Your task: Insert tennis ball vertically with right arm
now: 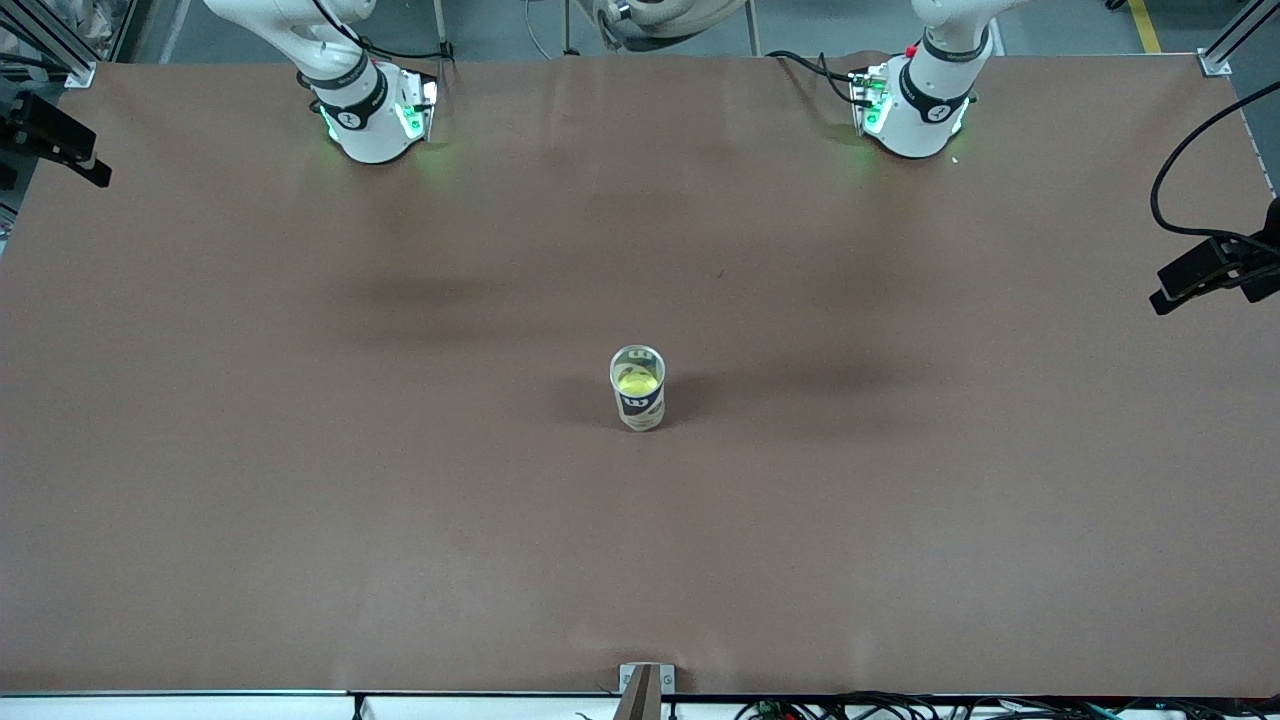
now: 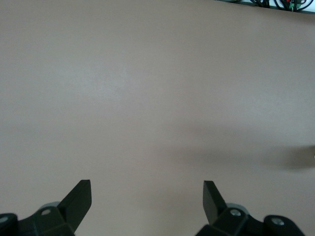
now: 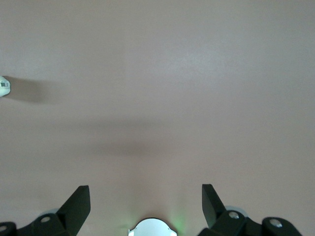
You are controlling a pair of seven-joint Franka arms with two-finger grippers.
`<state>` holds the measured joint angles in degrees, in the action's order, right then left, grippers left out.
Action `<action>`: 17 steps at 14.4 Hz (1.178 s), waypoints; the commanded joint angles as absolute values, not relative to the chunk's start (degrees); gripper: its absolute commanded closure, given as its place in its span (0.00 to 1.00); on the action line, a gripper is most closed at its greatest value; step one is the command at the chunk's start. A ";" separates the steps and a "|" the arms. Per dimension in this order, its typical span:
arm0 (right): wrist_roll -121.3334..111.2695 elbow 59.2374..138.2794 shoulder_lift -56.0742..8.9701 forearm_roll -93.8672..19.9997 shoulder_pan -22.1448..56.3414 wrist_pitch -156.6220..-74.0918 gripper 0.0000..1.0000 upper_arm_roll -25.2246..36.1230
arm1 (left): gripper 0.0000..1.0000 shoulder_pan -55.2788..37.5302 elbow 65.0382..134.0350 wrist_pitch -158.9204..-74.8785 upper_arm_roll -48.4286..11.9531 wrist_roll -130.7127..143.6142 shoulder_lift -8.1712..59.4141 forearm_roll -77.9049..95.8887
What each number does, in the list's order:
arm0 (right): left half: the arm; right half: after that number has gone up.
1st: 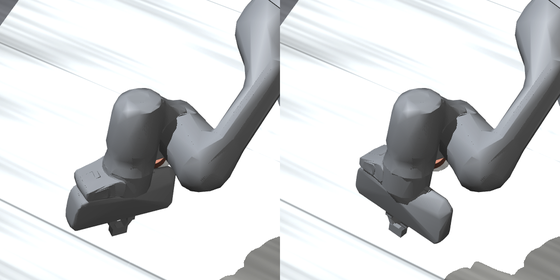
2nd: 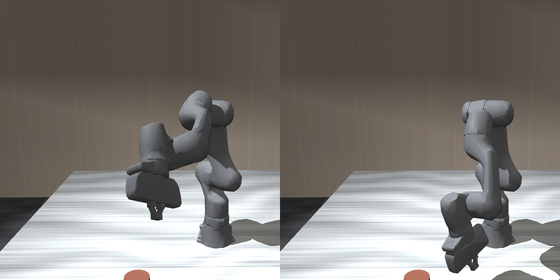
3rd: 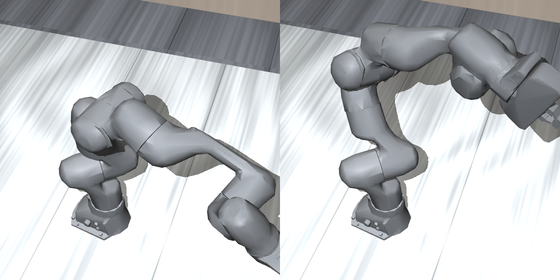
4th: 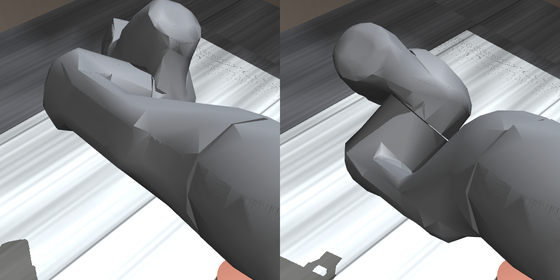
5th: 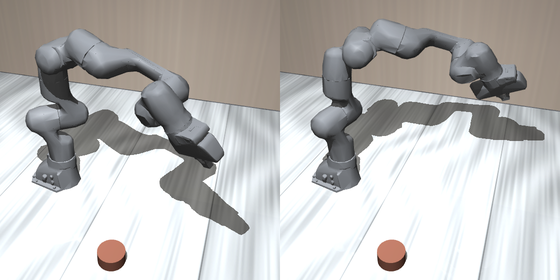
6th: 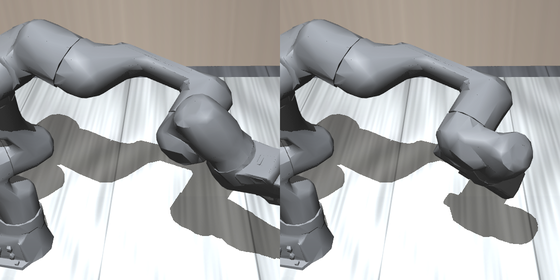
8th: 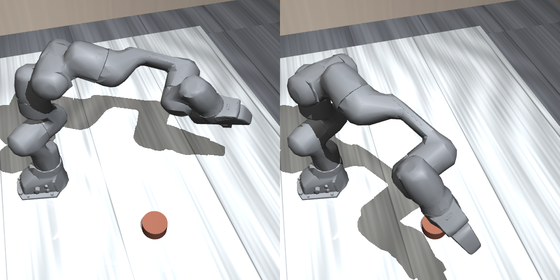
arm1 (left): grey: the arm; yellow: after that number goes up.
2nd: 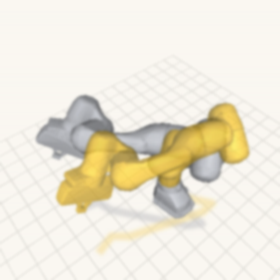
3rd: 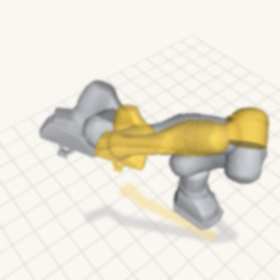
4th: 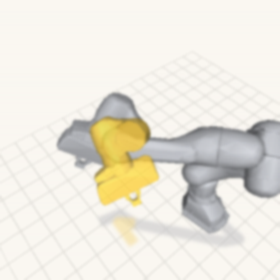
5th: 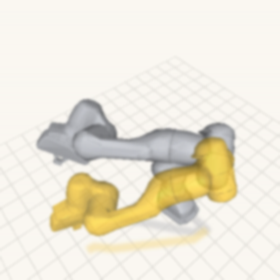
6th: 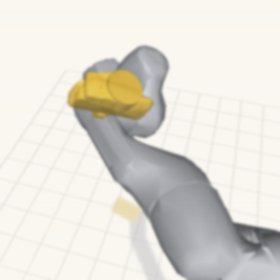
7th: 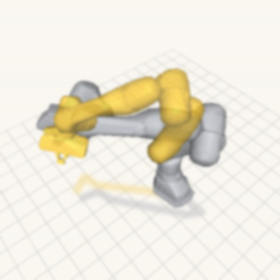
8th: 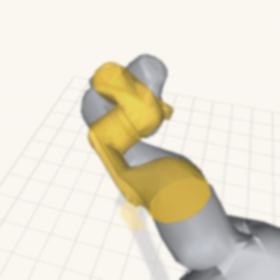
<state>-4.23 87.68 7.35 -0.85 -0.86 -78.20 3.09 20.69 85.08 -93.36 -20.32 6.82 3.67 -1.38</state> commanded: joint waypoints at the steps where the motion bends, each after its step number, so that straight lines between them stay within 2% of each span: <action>1: -4.57 89.74 9.14 -0.17 -0.97 -79.19 0.00 2.90 | 0.00 16.55 84.02 -92.20 -16.72 5.98 3.69 -2.46; 4: -4.40 89.74 9.23 -0.35 -1.05 -78.05 0.00 2.90 | 0.00 6.27 84.02 -92.20 -6.27 5.98 3.60 -2.20; 8: -4.31 89.39 9.05 -0.44 -1.14 -76.29 0.00 2.90 | 0.00 -2.62 83.32 -92.20 2.71 6.06 3.60 -1.85; 11: -4.31 89.21 9.05 -0.44 -0.88 -76.37 0.00 2.81 | 0.00 -5.88 83.32 -92.20 5.88 6.06 3.69 -1.85; 17: -4.48 89.12 9.05 -0.44 -0.97 -76.73 0.00 2.72 | 0.00 -4.14 83.41 -92.20 5.36 5.89 3.87 -1.67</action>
